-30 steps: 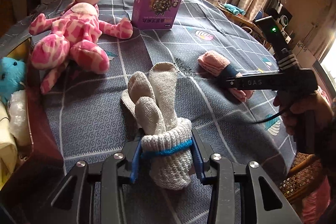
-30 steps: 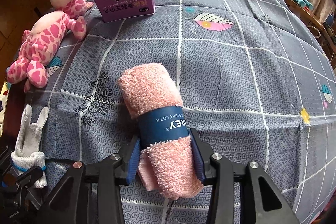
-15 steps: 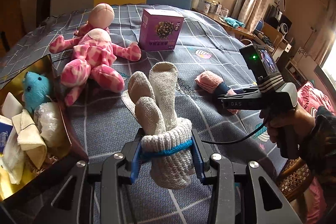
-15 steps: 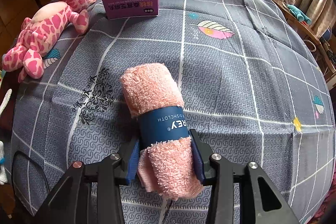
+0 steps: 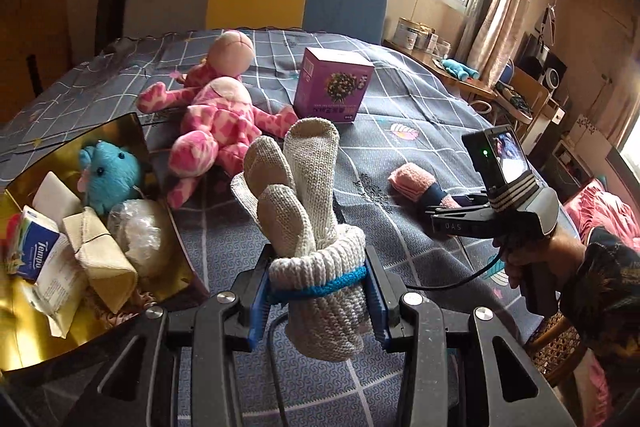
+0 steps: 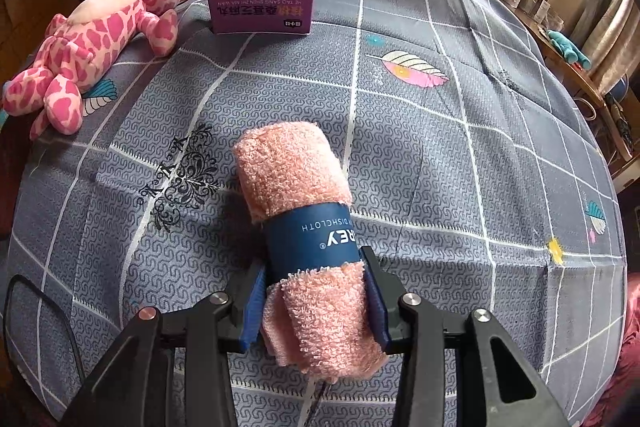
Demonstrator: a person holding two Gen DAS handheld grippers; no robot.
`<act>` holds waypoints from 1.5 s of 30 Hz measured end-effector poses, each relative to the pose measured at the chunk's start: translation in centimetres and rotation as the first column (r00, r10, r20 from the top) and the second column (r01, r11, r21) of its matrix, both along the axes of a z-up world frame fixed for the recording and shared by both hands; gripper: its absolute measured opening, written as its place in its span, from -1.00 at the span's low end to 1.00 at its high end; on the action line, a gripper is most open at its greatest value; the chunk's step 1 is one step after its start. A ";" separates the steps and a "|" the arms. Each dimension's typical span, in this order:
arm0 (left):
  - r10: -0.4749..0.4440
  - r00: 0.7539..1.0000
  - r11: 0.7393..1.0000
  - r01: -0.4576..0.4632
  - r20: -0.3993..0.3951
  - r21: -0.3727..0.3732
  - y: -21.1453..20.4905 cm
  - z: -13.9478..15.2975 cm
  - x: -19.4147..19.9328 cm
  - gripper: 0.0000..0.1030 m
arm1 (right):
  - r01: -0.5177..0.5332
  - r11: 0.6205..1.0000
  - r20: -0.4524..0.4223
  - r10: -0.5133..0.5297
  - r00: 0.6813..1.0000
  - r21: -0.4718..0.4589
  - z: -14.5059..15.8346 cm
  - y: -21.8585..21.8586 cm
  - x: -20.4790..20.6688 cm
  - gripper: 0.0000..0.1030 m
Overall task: Organize soft objects
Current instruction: 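Carry the white socks into the gold tray and release with the left gripper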
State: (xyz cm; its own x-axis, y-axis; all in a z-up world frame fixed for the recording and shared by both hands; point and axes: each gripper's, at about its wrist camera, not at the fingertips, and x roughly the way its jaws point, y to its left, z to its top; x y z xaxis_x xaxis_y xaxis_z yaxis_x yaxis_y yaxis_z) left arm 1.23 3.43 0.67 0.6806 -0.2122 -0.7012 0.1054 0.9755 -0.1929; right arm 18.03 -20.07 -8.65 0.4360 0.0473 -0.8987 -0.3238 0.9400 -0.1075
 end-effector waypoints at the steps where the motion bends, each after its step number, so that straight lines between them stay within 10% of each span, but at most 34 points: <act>1: 0.005 1.000 1.000 -0.005 0.002 0.001 0.2 0.1 -0.1 -0.20 | -0.002 1.000 0.002 0.002 1.000 -0.003 0.0 0.0 -0.1 -0.17; 21: 0.178 0.983 0.982 -0.175 0.036 -0.066 7.9 2.3 -2.5 -0.20 | -0.015 1.000 0.012 0.015 1.000 -0.019 0.0 0.0 -0.4 -0.18; 27: 0.367 0.929 0.927 -0.360 0.047 -0.109 15.4 3.6 -5.3 -0.20 | -0.017 1.000 0.014 0.018 1.000 -0.022 0.0 0.0 -0.5 -0.18; 35: 0.600 0.796 0.778 -0.604 -0.081 -0.176 25.4 0.3 -8.4 -0.20 | -0.018 0.999 0.016 0.018 1.000 -0.028 0.1 0.0 -0.6 -0.18; 45: 0.574 0.789 0.787 -0.605 -0.219 -0.119 25.2 -4.8 -6.1 -0.16 | -0.017 0.999 0.017 0.017 1.000 -0.029 0.2 0.0 -0.6 -0.18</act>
